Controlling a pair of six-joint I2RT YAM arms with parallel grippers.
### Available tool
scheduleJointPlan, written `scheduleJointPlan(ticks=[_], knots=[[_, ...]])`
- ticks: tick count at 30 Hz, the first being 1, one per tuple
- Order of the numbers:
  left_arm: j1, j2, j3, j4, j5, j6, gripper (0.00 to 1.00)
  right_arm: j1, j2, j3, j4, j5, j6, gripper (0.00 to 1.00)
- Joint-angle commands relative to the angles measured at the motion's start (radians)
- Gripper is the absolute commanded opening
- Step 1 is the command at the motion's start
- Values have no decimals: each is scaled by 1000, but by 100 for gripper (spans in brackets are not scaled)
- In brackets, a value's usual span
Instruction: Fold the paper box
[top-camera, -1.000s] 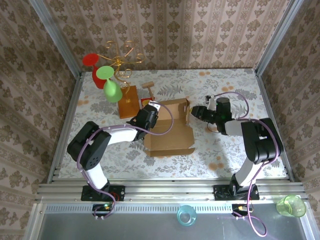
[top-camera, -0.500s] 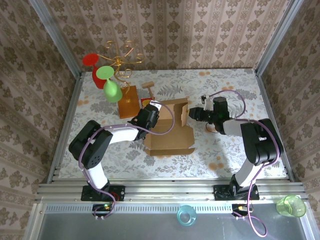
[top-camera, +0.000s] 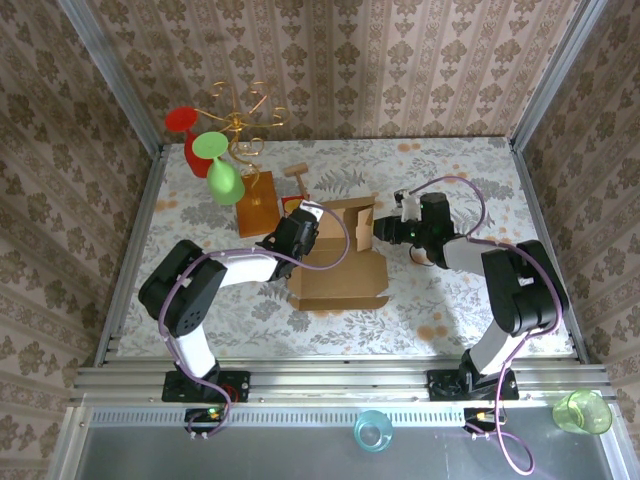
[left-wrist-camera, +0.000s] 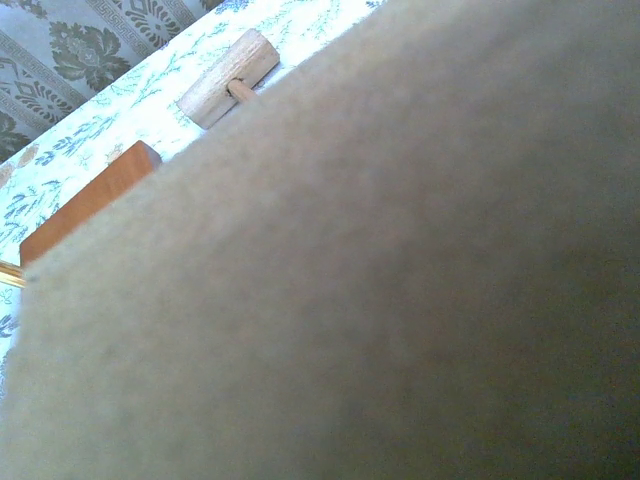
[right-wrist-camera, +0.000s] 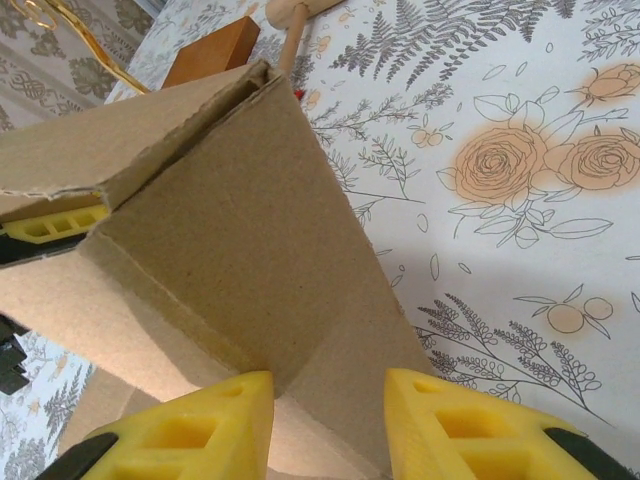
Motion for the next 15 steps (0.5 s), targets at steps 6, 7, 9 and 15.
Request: scheduleJointPlan(ticks=[6, 7, 9, 15], knots=[[-8, 36, 0, -76, -1, 67, 0, 33, -81, -12, -31, -3, -69, 36], [-7, 36, -2, -74, 3, 68, 0, 34, -84, -9, -41, 8, -73, 37], [-8, 36, -1, -74, 5, 68, 0, 33, -74, 9, -64, 15, -83, 37], [-9, 32, -1, -78, 3, 69, 0, 61, -31, 60, -117, 74, -109, 40]])
